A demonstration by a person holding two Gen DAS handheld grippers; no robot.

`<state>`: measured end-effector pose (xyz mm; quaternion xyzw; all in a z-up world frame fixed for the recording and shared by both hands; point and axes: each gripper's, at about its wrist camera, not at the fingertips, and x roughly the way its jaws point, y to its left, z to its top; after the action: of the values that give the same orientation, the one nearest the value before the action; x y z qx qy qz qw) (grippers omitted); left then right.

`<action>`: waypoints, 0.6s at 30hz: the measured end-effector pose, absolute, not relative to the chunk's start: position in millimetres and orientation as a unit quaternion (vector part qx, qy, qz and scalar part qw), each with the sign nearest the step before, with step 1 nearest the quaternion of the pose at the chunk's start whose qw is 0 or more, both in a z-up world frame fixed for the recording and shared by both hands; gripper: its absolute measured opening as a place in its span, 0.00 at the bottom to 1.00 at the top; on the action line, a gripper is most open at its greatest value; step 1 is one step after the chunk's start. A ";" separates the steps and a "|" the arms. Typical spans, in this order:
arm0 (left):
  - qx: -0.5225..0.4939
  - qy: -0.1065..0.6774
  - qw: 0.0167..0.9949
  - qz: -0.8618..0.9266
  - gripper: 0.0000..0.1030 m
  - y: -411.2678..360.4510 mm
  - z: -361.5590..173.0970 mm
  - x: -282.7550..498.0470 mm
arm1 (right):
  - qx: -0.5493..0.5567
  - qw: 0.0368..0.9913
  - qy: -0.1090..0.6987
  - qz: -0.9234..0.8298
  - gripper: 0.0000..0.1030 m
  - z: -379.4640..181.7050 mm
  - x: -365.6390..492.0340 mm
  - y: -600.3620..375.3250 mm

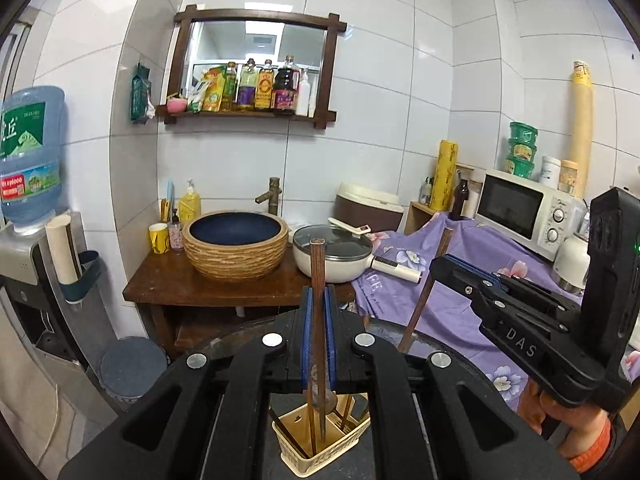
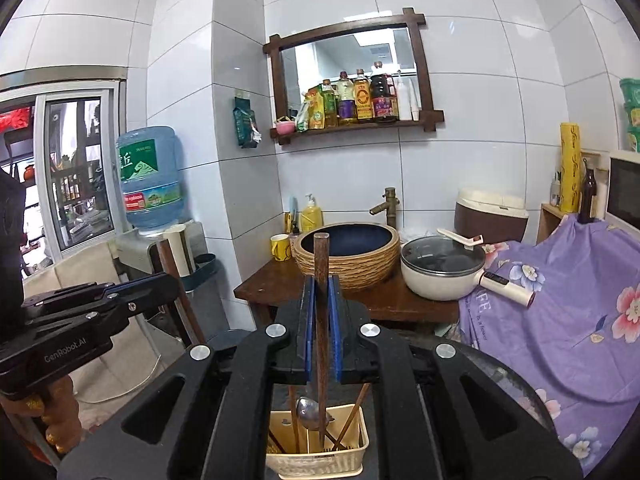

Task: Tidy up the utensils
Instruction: 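Lower both wooden chopsticks into the basket and open both tools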

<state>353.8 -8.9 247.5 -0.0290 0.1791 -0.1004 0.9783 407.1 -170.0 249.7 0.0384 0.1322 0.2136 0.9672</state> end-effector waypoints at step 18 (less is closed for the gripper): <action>-0.018 0.266 0.959 -0.099 0.06 -24.0 134.1 380.5 | 0.034 0.961 0.199 0.189 0.07 135.0 438.4 -160.2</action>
<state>380.5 -24.0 134.1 -0.0179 0.2657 -0.0992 0.9588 438.4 -160.2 135.0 0.0337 0.1990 0.1888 0.9610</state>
